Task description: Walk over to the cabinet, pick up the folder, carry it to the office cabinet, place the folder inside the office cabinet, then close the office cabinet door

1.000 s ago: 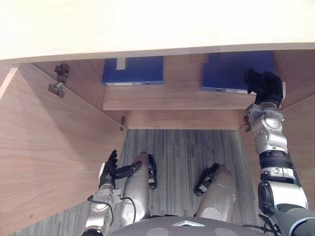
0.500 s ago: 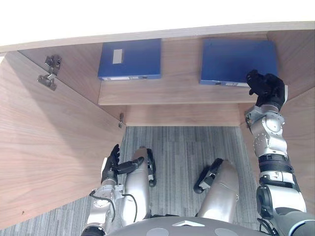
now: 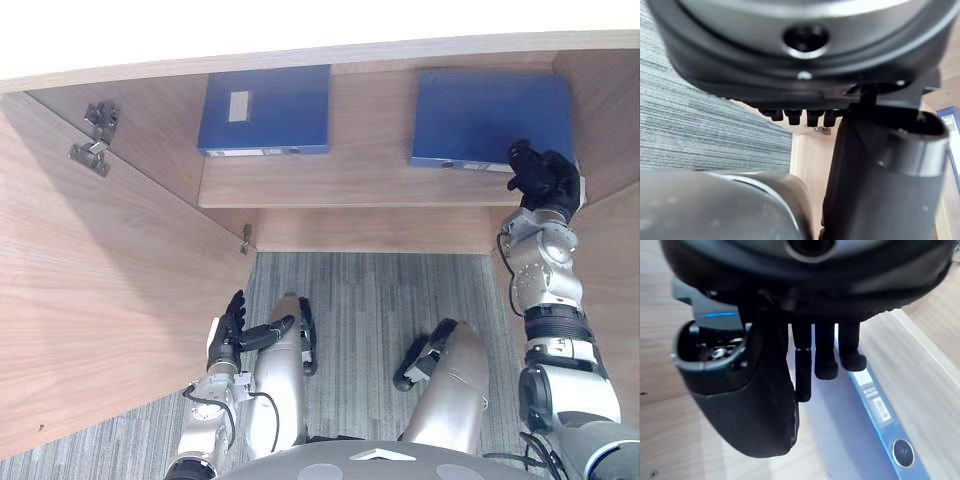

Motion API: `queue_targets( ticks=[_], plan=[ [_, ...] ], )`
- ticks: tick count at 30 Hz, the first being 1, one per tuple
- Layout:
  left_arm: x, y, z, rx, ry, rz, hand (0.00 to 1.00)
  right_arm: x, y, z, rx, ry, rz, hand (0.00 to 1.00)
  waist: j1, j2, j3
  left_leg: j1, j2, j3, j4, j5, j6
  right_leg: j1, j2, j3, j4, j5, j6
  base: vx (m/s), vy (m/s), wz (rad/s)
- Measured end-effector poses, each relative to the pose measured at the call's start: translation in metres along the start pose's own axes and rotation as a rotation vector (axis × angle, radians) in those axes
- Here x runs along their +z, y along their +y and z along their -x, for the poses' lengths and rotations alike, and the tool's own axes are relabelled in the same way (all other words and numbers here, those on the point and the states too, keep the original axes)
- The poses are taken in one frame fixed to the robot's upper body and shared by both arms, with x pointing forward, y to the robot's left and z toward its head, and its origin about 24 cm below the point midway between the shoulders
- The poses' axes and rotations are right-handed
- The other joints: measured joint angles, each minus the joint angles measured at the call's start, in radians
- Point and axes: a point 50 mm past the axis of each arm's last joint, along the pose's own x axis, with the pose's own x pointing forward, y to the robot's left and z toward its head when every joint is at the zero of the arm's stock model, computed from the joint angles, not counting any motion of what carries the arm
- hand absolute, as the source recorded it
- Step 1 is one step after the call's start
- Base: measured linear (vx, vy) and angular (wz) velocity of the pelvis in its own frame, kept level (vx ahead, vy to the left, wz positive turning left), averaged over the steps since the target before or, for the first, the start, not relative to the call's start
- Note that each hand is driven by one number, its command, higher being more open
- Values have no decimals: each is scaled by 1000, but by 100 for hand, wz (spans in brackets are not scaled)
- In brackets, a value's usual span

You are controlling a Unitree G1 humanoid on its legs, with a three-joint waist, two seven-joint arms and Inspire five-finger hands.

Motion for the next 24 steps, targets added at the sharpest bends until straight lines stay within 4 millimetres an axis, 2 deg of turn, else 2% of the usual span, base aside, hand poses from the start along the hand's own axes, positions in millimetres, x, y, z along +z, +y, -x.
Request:
queue_targets(
  ticks=[19,24],
  plan=[
    [2,-5,0,-35,0,9,100,-15,-1,-3,-8,77,-14,0,3,3,2,1,-19,-6,-60,31,-9,6,-13,-24,-30,0,1,7,-6,2],
    [4,-9,0,-41,-6,19,100,-16,-2,-3,-12,82,-15,0,2,11,15,0,-18,-7,-59,31,-9,7,-13,-24,-30,0,1,0,0,0]
  ],
)
